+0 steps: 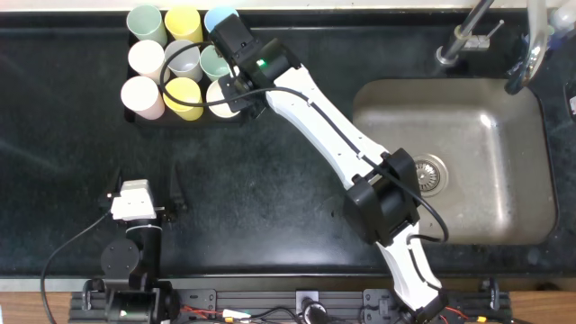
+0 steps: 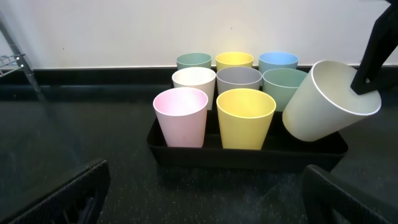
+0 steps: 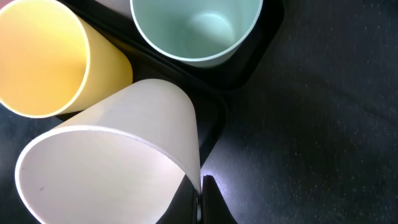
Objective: Store Cups
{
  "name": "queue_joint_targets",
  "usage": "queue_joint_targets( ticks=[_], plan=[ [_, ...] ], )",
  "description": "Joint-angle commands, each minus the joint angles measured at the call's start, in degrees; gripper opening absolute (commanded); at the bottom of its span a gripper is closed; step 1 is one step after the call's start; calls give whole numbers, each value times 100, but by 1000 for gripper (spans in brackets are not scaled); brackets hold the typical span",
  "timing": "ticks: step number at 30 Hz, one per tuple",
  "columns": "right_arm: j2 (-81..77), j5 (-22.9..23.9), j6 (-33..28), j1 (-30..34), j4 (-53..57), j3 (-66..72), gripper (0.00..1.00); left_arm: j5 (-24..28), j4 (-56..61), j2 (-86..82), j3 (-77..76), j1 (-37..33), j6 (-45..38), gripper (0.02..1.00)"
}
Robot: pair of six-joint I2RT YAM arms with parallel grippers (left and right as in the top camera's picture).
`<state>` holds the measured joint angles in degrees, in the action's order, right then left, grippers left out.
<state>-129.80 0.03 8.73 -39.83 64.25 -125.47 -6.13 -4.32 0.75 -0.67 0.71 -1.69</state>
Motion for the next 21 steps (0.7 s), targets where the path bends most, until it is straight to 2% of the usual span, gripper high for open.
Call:
queue_joint_targets(
  ticks=[1,21],
  plan=[
    [-136,22,-68,-9,-15,-177,45,55,-4,-59,20,-28,-68,1000],
    [-308,101,-258,13,-28,-177,45,55,-2,-59,20,-28,-68,1000]
  ],
)
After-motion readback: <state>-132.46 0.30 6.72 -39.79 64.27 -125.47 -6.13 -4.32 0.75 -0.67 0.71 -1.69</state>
